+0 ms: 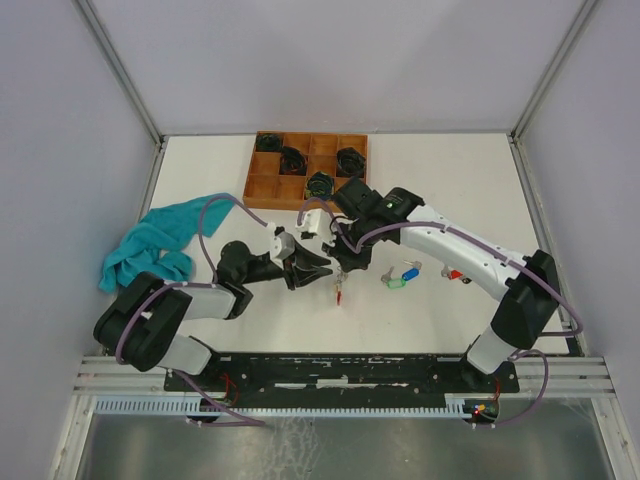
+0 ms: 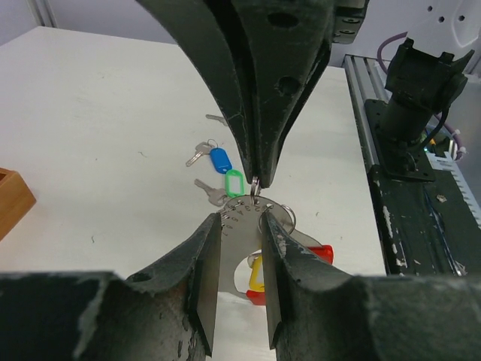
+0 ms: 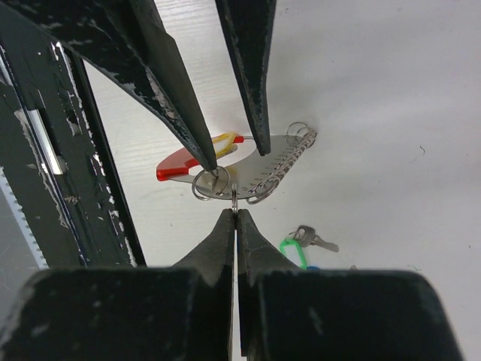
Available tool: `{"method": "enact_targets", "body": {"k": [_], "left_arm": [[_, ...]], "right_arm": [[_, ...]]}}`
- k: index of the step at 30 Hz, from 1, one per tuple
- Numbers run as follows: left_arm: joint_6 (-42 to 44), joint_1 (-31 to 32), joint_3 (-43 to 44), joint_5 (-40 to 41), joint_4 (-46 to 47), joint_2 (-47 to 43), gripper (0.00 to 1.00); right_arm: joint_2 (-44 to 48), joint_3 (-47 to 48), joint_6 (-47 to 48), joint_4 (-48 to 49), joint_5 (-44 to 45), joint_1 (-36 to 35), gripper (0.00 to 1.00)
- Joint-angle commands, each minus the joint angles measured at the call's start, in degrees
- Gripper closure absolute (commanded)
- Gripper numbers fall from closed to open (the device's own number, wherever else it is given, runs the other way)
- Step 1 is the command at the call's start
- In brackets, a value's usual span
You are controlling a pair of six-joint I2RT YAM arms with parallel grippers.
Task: Put the keys on the keyring
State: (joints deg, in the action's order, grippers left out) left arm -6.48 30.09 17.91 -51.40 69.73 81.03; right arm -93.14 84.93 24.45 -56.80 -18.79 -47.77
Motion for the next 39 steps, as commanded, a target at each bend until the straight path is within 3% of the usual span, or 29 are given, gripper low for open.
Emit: {"method": "enact_targets", "body": {"k": [1, 22, 39], "left_arm": [[-4.63, 0.05, 2.29, -2.99, 9.1, 2.88, 0.65], [-12.72, 0.3, 2.8, -5.72, 20.94, 12.31, 0.68], [-15.65, -0.64, -1.1, -1.84, 29.38, 12.24, 0.66]], "right_arm": [[-1.47, 3.94, 0.87, -2.64, 1.1, -1.04, 0.99], [-3.54, 6.13, 0.93, -2.4, -0.71, -1.89, 0.99], [-2.49, 5.44, 0.44, -1.21, -0.35, -1.88, 0.99]]}}
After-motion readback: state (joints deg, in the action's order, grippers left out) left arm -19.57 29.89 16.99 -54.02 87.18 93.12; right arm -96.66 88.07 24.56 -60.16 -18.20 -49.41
